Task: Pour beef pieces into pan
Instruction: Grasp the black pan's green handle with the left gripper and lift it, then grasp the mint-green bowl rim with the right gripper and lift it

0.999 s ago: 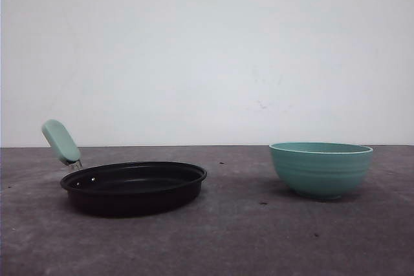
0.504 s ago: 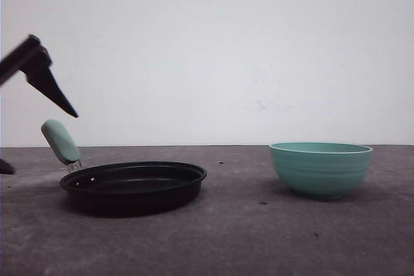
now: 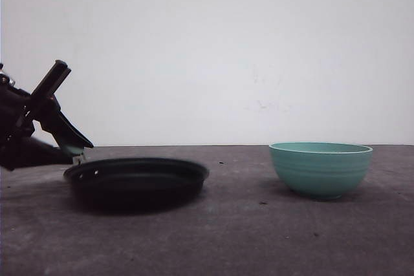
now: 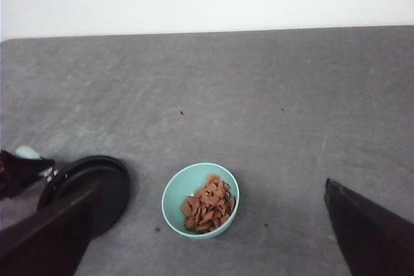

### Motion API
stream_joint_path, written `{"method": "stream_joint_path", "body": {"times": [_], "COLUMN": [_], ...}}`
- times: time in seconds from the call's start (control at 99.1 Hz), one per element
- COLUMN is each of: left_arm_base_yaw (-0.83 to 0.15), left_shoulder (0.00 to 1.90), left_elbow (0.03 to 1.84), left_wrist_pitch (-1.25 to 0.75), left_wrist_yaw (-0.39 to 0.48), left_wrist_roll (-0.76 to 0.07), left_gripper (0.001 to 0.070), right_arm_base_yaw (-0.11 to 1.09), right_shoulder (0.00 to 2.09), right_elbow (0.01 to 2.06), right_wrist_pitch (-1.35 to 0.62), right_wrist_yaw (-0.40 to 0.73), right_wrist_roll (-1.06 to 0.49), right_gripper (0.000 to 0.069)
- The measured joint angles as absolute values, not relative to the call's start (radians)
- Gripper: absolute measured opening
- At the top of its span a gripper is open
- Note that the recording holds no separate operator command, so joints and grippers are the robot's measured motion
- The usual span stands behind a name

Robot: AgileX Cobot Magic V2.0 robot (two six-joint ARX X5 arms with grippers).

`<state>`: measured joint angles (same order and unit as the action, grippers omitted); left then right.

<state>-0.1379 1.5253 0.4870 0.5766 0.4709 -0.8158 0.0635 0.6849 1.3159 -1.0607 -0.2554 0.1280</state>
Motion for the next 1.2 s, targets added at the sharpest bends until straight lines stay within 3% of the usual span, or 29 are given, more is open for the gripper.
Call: {"method": "stream_joint_path", "body": {"times": [0.111, 0.333, 0.464, 0.504, 0.565, 0.626, 0.686, 0.817, 1.09, 1.201], "left_arm_base_yaw": [-0.138, -0.187, -0.229, -0.241, -0.26, -0.279, -0.295, -0.312, -0.317, -0.317], "left_shoulder": [1.509, 1.332, 1.195, 1.156, 1.101, 1.052, 1.007, 0.934, 0.91, 0.91], "left_elbow": [0.487, 0.487, 0.487, 0.488, 0.493, 0.502, 0.509, 0.542, 0.55, 0.55], "left_wrist_pitch": [0.615, 0.483, 0.349, 0.302, 0.221, 0.15, 0.097, 0.004, -0.01, -0.017], "left_wrist_yaw": [0.498, 0.548, 0.549, 0.548, 0.542, 0.521, 0.498, 0.446, 0.441, 0.435], "left_wrist_roll": [-0.827, -0.831, -0.828, -0.824, -0.812, -0.798, -0.778, -0.728, -0.697, -0.691], "left_gripper": [0.0062, 0.0062, 0.0062, 0.0062, 0.0062, 0.0062, 0.0062, 0.0062, 0.0062, 0.0062], "right_arm_base_yaw": [0.064, 0.064, 0.065, 0.065, 0.066, 0.07, 0.07, 0.07, 0.073, 0.073], "right_shoulder": [0.685, 0.758, 0.888, 0.944, 1.038, 1.122, 1.201, 1.357, 1.522, 1.567], "right_elbow": [1.31, 1.163, 1.016, 0.971, 0.915, 0.896, 0.897, 0.902, 0.902, 0.902], "right_wrist_pitch": [-1.055, -1.0, -0.89, -0.839, -0.767, -0.717, -0.656, -0.548, -0.391, -0.339], "right_wrist_yaw": [-0.23, -0.212, -0.297, -0.347, -0.42, -0.444, -0.449, -0.458, -0.521, -0.52], "right_wrist_roll": [0.108, 0.099, 0.101, 0.103, 0.109, 0.111, 0.113, 0.137, 0.21, 0.245], "right_gripper": [0.0678, 0.0623, 0.0611, 0.058, 0.0465, 0.0357, 0.0302, 0.027, 0.0257, 0.02]}}
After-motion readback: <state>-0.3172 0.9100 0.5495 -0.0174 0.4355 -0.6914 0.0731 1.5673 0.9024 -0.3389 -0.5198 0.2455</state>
